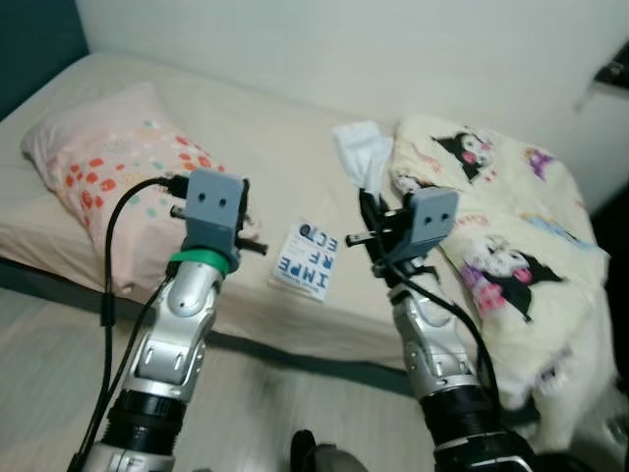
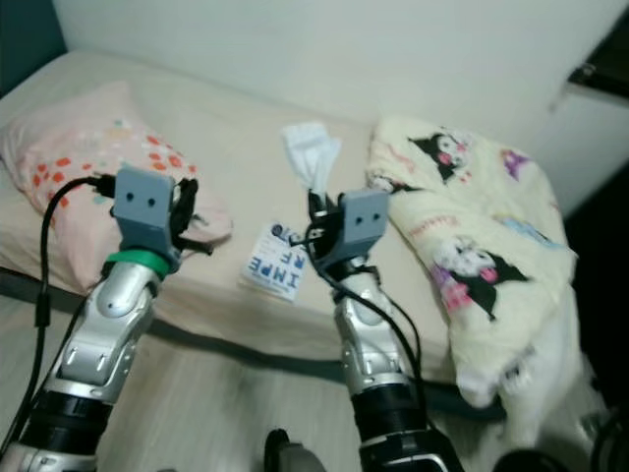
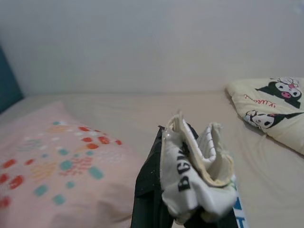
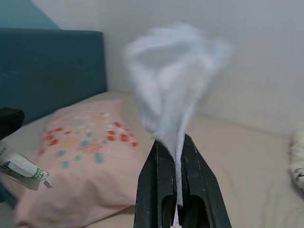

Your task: Clean up the room

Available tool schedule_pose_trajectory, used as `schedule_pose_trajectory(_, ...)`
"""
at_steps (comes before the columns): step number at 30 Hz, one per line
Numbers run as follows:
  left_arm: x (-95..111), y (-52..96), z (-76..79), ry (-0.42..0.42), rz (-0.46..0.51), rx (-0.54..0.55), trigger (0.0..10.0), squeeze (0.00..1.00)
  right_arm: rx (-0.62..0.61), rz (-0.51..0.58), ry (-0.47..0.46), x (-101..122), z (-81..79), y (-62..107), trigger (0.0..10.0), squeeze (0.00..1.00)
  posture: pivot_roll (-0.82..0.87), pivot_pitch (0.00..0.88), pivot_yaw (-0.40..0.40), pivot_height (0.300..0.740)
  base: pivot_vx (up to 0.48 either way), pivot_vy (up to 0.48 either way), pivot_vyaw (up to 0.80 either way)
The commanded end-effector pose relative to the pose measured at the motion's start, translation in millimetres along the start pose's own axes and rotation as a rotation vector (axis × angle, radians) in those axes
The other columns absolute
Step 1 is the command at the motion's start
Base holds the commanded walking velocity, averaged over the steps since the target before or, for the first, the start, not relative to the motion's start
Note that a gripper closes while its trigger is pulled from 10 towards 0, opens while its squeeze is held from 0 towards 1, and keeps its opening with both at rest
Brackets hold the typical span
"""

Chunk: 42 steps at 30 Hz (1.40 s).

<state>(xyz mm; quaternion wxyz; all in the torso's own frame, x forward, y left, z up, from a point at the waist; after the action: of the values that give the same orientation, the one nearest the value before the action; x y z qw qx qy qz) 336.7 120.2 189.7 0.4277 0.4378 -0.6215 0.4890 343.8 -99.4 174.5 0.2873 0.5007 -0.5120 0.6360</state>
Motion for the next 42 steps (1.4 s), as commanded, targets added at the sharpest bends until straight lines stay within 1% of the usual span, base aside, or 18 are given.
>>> schedule_pose_trajectory(1,-3,1.6,3.5,-0.004,-0.01,-0.014,10.0,0.0,-0.01,-0.011,0.011,-2,3.9,1.8,10.0,0.0,-0.07,0.029,-0.052,0.732,-0.368,0.0,0.0)
schedule_pose_trajectory(4,-3,1.7,3.4,-0.004,-0.009,-0.015,10.0,0.0,-0.003,-0.014,0.015,-2,1.6,1.5,10.0,0.0,-0.06,0.029,-0.052,0.732,-0.287,0.0,0.0)
schedule_pose_trajectory(7,-3,1.7,3.4,-0.004,-0.009,-0.016,10.0,0.0,0.016,-0.016,0.011,-3,-0.5,1.1,10.0,0.0,-0.06,0.029,-0.052,0.732,0.0,0.0,0.3)
schedule_pose_trajectory(9,-3,1.7,3.7,-0.002,-0.013,-0.019,10.0,0.0,0.017,-0.021,0.03,-3,0.2,0.6,10.0,0.0,-0.06,0.03,-0.052,0.732,0.0,0.0,0.72)
schedule_pose_trajectory(13,-5,2.0,4.1,-0.007,-0.031,-0.024,10.0,0.0,0.017,-0.02,0.036,-3,0.5,0.1,10.0,0.0,-0.06,0.034,-0.051,0.732,0.0,0.0,0.72)
schedule_pose_trajectory(18,-7,2.9,4.1,-0.011,-0.053,-0.022,10.0,0.0,0.031,-0.025,0.024,-5,-1.9,1.2,10.0,0.0,-0.06,0.035,-0.051,0.732,0.0,0.0,0.72)
schedule_pose_trajectory(34,-7,1.4,3.9,-0.019,-0.068,-0.019,10.0,0.0,0.063,-0.02,0.023,-4,-8.2,1.8,10.0,0.0,-0.08,0.062,-0.038,0.732,0.0,0.0,0.72)
schedule_pose_trajectory(35,-8,2.0,2.9,-0.022,-0.072,-0.016,10.0,0.0,0.064,-0.018,0.025,-3,-9.0,2.0,10.0,0.0,-0.11,0.087,-0.033,0.732,0.0,0.0,0.71)
schedule_pose_trajectory(40,-11,4.4,-1.0,-0.034,-0.083,-0.012,10.0,0.0,0.057,-0.007,0.033,-1,-10.0,3.8,10.0,0.0,-0.15,0.1,-0.018,0.732,0.0,0.0,0.71)
schedule_pose_trajectory(41,-11,4.1,-2.6,-0.036,-0.084,-0.009,10.0,0.0,0.056,-0.006,0.035,-1,-10.3,4.3,10.0,0.0,-0.16,0.099,0.0,0.732,0.0,0.0,0.72)
schedule_pose_trajectory(42,-11,3.8,-3.7,-0.036,-0.084,-0.007,10.0,0.0,0.055,-0.006,0.036,0,-10.5,4.6,10.0,0.0,-0.16,0.099,0.0,0.732,0.0,0.0,0.72)
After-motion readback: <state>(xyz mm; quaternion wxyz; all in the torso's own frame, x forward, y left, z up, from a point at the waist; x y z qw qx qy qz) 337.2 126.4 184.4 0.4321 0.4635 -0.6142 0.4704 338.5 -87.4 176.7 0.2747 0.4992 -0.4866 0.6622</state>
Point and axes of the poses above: a point about 5 cm out from each wrist's last joint towards the gripper, its own y axis pointing back from the gripper into the wrist, its own x axis along the axis of the wrist's last joint, z = x × y, the point moved 1 cm from there along -y, pointing out of the wrist towards the gripper
